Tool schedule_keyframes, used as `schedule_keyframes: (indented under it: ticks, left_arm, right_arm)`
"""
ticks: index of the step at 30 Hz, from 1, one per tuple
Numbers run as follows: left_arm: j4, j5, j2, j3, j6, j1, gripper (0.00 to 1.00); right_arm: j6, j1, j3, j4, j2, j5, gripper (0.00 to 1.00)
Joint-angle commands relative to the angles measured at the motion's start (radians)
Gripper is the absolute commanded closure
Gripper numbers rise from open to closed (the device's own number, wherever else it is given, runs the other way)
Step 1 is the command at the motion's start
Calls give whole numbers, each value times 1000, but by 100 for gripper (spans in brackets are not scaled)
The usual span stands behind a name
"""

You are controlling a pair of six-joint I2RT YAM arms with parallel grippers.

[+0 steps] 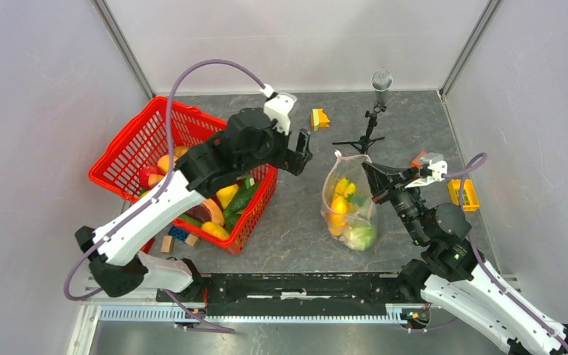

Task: Place the food in the zip-top bag and seal the zipper
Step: Adjust the zipper food storage bag at the center of the board, then pick up the fake vegetable from the bin.

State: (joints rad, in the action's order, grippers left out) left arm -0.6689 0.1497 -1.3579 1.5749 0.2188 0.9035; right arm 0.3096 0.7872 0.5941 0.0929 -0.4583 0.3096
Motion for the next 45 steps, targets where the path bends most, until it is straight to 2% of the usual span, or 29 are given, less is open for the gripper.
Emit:
schedule_keyframes:
  ticks: [1, 4, 10, 17, 19, 23, 30, 35, 40, 45]
  left_arm:
    - [84, 138, 110, -66, -1, -22, 0]
    - [124, 202, 183, -160, 29, -75, 0]
    - [111, 200, 301, -339, 224, -324, 0]
    - [89, 6, 270, -459, 276, -481, 0]
    - [119, -84, 257, -514, 295, -518, 0]
    - [208, -139, 251, -634, 335, -574, 0]
    - [295, -204, 127, -688, 265, -589, 0]
    - [455, -230, 153, -776, 170, -566, 0]
    - [447, -234, 155, -782, 122, -532, 0]
    - [403, -179, 115, -766, 14, -433, 0]
  right_arm:
    - [-35, 0, 105, -14, 2, 68, 95]
    - [-39, 0, 127, -70, -31, 102, 95]
    - [-18, 0, 100, -44, -41, 100, 95]
    - [0, 0, 88, -39, -47, 110, 95]
    - [-2, 0, 94, -40, -50, 102, 94]
    - [-7, 1, 101, -53, -47, 99, 94]
    - [-13, 0, 85, -49, -30, 110, 93]
    - [-24, 0, 84, -51, -27, 122, 93]
    - [-25, 0, 81, -45, -38, 117, 92]
    - [-27, 0, 85, -44, -56, 99, 92]
